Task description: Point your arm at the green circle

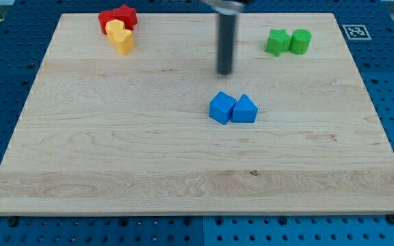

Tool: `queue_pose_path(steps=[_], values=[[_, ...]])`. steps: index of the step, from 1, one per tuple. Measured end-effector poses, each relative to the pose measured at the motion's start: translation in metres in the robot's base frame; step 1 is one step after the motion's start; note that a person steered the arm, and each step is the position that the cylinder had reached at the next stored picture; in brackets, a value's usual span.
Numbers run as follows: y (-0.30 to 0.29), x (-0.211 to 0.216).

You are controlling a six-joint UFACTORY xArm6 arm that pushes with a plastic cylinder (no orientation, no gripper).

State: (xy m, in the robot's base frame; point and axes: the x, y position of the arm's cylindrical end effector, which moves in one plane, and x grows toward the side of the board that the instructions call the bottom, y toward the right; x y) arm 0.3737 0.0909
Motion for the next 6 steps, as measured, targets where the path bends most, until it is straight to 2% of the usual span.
queue_pose_path(steps=[1,2,3,5,6], values=[[0.109,0.003],[0.211,-0.014],[0.249,-0.046],[0.210,-0.091],[0.198,-0.089]])
